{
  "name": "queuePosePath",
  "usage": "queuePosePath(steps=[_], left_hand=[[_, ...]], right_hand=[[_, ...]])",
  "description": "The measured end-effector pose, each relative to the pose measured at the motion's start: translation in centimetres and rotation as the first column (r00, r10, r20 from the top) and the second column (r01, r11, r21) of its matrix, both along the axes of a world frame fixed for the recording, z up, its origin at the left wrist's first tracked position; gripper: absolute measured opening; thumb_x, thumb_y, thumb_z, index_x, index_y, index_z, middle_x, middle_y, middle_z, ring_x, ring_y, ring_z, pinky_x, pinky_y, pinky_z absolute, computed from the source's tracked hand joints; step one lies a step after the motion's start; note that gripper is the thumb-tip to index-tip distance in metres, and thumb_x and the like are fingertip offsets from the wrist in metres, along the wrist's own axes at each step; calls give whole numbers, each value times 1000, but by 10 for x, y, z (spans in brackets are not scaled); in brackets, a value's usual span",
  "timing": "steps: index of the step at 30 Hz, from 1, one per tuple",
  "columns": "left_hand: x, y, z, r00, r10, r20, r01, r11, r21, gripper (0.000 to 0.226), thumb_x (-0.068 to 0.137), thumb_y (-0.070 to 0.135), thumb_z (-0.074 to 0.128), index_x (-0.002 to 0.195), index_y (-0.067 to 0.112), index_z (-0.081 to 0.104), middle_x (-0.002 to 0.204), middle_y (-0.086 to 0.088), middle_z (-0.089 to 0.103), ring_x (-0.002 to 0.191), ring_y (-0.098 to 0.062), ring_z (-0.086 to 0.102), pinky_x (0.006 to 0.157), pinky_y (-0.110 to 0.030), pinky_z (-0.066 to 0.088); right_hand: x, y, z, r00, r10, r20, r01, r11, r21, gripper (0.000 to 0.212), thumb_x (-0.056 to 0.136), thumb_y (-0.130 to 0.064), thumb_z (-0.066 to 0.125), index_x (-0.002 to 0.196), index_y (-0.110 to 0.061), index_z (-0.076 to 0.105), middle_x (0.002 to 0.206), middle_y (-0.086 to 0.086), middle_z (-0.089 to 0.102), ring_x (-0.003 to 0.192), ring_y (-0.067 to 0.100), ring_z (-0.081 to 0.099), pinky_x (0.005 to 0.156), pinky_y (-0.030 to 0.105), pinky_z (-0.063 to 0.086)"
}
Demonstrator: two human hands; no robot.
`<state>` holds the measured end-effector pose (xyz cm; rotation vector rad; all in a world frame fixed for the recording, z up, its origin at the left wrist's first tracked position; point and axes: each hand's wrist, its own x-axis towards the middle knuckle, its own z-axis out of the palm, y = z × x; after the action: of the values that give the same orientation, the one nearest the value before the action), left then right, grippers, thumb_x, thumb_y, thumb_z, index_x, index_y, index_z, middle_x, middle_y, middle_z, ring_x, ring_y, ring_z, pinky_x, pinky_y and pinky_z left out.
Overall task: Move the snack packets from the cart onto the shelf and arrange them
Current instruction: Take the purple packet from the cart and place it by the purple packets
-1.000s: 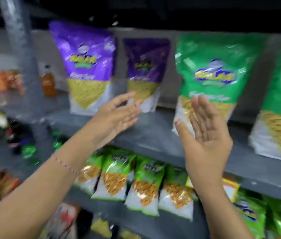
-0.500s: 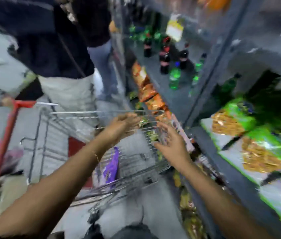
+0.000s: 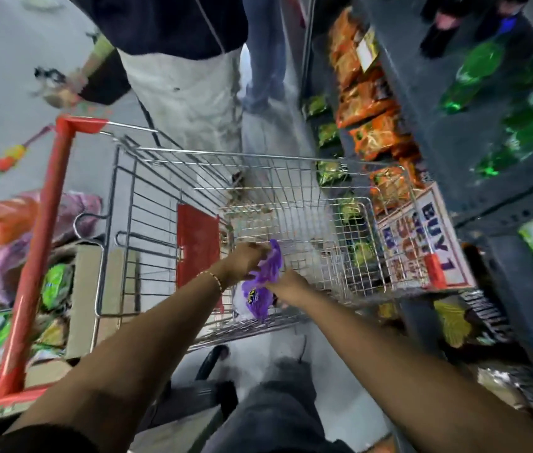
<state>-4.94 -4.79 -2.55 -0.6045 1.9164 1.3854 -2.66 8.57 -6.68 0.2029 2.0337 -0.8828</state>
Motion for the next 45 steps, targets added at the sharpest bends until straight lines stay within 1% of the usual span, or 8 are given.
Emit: queuePosePath(steps=[9, 16, 21, 25, 32, 36, 42, 45], left_hand=[[18, -40, -25, 983, 102, 151, -137, 961, 239, 77, 85, 73, 27, 126, 18, 61, 127, -2, 65, 112, -20, 53, 96, -37, 39], [16, -17, 38, 912, 385, -140, -260, 808, 529, 64, 92, 63, 33, 128, 17, 59, 136, -10, 60, 118, -23, 62, 110, -52, 39], [9, 31, 119, 697, 270, -664, -52, 943, 328, 73, 64, 68, 69, 112, 15, 55, 103, 23, 72, 94, 7, 65, 94, -35, 52], [-5, 78, 193, 446, 258, -857, 75, 944, 323, 68, 48, 45, 90, 107, 35, 57, 97, 3, 73, 88, -14, 68, 87, -38, 57], [11, 183, 331, 348, 382, -856, 484, 708, 513, 57, 63, 8, 76, 116, 12, 57, 96, 6, 77, 86, -13, 72, 83, -35, 59], [32, 234, 378, 410, 337, -848, 678, 509, 530, 72, 54, 36, 89, 118, 19, 61, 109, -2, 75, 99, -24, 70, 88, -40, 57], [64, 325, 426, 398, 145, -906, 823, 380, 423, 98, 52, 43, 90, 131, 5, 46, 112, -1, 73, 101, -18, 68, 87, -34, 55], [71, 362, 440, 294, 48, -955, 864, 414, 287, 62, 71, 36, 78, 125, 22, 51, 115, 8, 71, 107, -7, 65, 94, -27, 51]], right_hand=[[-16, -18, 43, 990, -124, -68, 106, 969, -222, 28, 100, -22, 47, 77, -9, 57, 62, 4, 48, 56, 15, 42, 55, 29, 31], [-42, 6, 176, 844, -518, -139, 319, 694, -646, 26, 96, -7, 53, 73, -7, 64, 64, 3, 62, 53, 5, 58, 55, 13, 46], [-42, 52, 309, 689, -675, -264, 190, 520, -833, 27, 95, -10, 55, 72, -12, 68, 68, 2, 70, 63, 6, 67, 58, 11, 48], [-17, 85, 407, 486, -715, -502, 15, 582, -813, 39, 93, -32, 56, 90, 4, 70, 107, 28, 71, 101, 41, 68, 88, 39, 57], [105, 211, 482, -129, -537, -834, 106, 828, -550, 81, 64, -33, 86, 135, -33, 47, 136, -16, 51, 128, -10, 44, 104, 21, 39], [153, 256, 470, 123, -586, -801, 194, 806, -559, 86, 56, -15, 93, 130, -27, 51, 123, -10, 69, 115, 5, 64, 91, 22, 52], [209, 314, 492, -166, -633, -757, 308, 696, -649, 73, 46, -6, 90, 111, -22, 61, 105, 2, 77, 94, 19, 75, 76, 28, 60], [222, 339, 498, -254, -617, -745, 373, 648, -664, 75, 54, 4, 88, 117, -19, 54, 106, 11, 75, 89, 22, 76, 70, 32, 61]])
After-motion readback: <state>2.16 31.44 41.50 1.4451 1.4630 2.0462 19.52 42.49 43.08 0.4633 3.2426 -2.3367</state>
